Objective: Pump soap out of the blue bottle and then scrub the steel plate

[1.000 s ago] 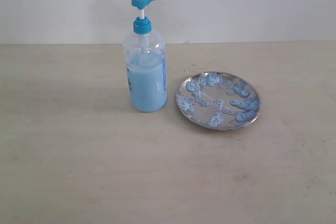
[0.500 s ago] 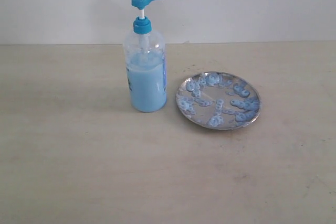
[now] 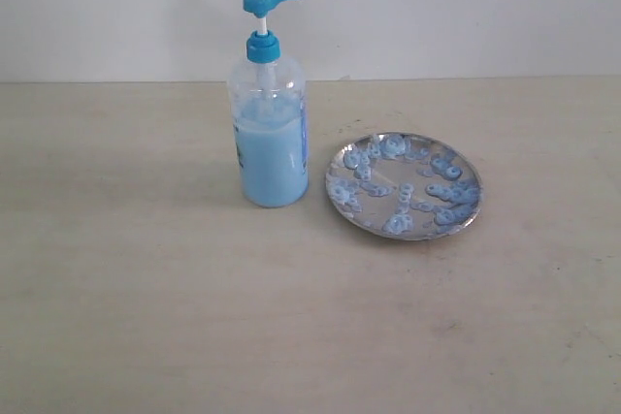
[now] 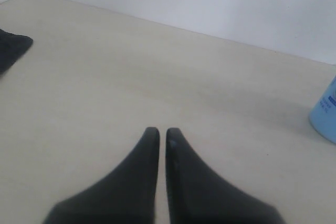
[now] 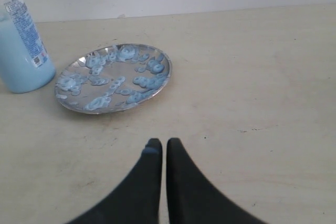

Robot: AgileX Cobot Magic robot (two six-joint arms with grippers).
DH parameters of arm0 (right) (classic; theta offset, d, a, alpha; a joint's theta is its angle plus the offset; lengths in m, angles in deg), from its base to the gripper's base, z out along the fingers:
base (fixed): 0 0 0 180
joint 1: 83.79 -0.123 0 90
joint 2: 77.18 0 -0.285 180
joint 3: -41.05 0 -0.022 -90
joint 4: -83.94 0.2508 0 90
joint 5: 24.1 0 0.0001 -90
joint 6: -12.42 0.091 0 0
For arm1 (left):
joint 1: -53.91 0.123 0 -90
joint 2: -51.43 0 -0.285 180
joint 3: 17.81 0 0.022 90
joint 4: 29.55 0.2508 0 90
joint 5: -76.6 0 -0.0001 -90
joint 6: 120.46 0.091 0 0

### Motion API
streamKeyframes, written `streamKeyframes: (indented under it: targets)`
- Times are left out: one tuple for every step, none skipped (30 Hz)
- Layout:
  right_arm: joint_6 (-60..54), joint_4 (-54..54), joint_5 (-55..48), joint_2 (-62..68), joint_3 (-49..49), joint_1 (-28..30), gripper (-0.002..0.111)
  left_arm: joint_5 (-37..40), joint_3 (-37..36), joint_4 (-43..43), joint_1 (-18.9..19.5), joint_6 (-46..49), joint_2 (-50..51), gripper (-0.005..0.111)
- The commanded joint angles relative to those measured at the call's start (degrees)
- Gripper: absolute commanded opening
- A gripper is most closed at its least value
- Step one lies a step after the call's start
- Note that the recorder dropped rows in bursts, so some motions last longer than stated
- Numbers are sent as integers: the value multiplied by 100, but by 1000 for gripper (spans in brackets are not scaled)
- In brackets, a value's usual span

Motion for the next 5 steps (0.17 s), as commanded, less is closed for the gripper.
streamKeyframes:
  targets:
    - [30, -8, 70, 18, 6, 5, 0, -3, 2, 16, 9, -55, -21, 4]
    - [30, -8, 70, 18, 6, 5, 0, -3, 2, 16, 9, -55, -21, 4]
    - [30, -8, 70, 18, 6, 5, 0, -3, 2, 16, 9, -55, -21, 4]
    - [30, -8, 70, 18, 6, 5, 0, -3, 2, 16, 9, -55, -21, 4]
    - [30, -8, 70, 18, 6, 5, 0, -3, 2, 16, 9, -55, -21, 4]
